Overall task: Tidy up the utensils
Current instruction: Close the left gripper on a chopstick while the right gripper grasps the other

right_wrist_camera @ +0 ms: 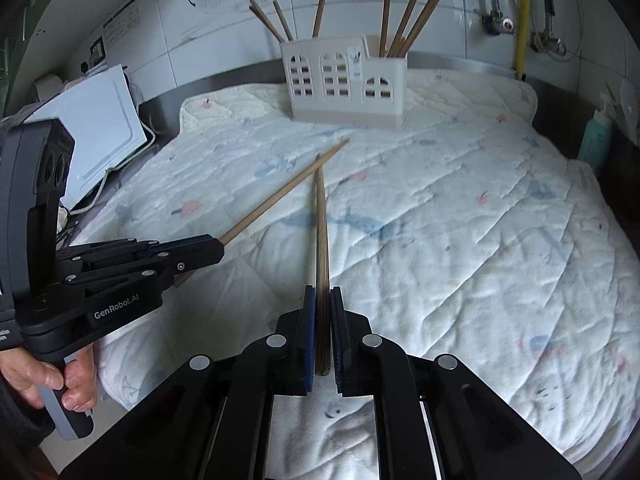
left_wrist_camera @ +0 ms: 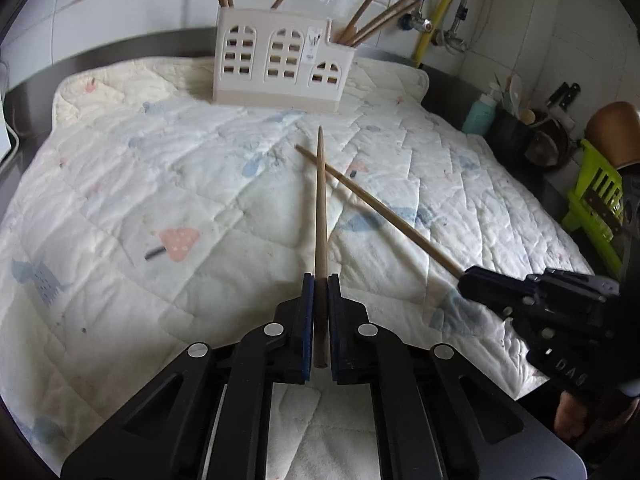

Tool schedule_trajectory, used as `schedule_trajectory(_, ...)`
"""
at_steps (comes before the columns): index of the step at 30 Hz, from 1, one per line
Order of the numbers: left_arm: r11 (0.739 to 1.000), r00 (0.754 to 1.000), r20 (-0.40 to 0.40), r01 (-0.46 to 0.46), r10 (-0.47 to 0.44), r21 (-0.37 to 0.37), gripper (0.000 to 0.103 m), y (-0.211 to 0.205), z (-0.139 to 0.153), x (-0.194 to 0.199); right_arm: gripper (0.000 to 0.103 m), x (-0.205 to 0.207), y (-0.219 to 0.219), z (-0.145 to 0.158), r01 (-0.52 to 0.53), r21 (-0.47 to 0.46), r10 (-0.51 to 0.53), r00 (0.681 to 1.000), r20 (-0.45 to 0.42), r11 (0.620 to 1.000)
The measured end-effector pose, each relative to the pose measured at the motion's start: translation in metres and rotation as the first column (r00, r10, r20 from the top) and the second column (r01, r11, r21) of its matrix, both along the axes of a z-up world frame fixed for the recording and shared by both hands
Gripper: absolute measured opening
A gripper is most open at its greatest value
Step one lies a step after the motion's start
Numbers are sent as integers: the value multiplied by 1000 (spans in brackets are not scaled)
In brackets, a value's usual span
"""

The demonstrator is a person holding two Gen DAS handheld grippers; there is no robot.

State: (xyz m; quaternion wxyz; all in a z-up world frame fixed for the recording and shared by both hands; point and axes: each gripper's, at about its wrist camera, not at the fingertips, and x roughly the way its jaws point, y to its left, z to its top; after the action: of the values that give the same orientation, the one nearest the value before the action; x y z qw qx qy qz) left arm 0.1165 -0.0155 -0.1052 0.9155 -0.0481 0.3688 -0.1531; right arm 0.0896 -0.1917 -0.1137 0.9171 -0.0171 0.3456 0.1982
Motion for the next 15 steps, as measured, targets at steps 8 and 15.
schedule_trajectory(8, 998, 990, 140, -19, 26, -53, 5, 10, 39, -10, 7, -1, -9, 52, -18, 16, 16, 992, 126, 1000)
schedule_trajectory(15, 999, 977, 214, -9, 16, -37, 5, 16, 70, 0, 7, 12, -13, 96, -49, 40, 40, 980, 193, 998)
